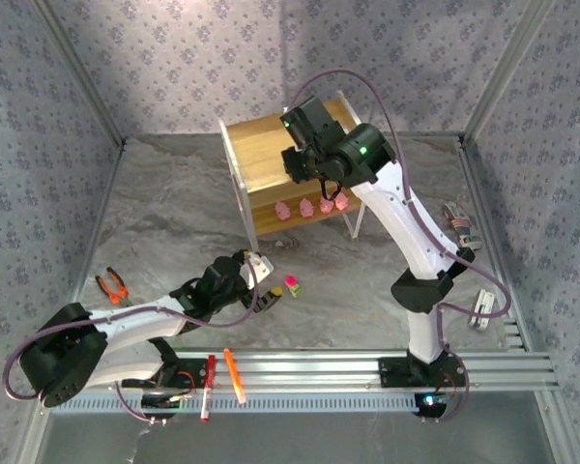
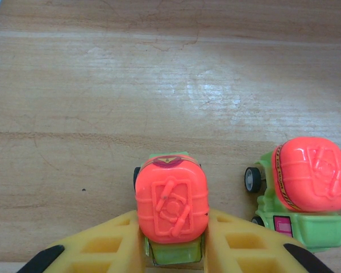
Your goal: Place and organize the plastic toys onto the shelf
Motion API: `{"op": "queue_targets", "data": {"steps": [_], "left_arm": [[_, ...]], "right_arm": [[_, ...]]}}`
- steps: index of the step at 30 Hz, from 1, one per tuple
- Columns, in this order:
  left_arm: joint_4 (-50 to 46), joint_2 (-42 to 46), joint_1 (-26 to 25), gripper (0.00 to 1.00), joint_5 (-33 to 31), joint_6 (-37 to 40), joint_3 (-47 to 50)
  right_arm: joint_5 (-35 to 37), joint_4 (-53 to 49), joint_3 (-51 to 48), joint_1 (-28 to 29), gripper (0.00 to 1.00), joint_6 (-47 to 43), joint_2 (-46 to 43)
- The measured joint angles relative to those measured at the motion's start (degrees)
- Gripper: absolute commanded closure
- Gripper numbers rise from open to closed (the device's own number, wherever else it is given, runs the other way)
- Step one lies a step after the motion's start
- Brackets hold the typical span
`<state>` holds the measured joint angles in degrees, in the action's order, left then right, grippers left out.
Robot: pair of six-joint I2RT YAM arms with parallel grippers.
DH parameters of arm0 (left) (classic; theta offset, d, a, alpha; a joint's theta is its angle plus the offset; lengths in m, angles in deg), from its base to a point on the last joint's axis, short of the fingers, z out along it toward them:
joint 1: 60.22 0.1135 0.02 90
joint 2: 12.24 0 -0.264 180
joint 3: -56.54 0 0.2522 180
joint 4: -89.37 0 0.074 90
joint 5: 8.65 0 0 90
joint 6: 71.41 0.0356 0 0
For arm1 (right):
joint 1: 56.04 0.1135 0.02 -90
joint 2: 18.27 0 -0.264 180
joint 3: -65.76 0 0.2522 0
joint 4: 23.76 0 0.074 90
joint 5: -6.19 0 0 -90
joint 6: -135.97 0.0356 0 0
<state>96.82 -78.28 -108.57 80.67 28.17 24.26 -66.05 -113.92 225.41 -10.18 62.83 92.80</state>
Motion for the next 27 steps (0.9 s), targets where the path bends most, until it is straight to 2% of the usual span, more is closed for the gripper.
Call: {"op": "queue_targets", "data": {"steps": [15, 27], "left_arm": [[0.00, 0.00, 0.00, 0.01, 0.00, 0.00, 0.00], [0.02, 0.00, 0.00, 0.00, 0.00, 0.00, 0.09]], "right_arm": [[-0.70, -0.13, 0.00, -0.92, 0.63, -0.02, 0.07], [-0.68, -0.15, 1.64, -1.16, 0.53, -0.63, 0.59]]}}
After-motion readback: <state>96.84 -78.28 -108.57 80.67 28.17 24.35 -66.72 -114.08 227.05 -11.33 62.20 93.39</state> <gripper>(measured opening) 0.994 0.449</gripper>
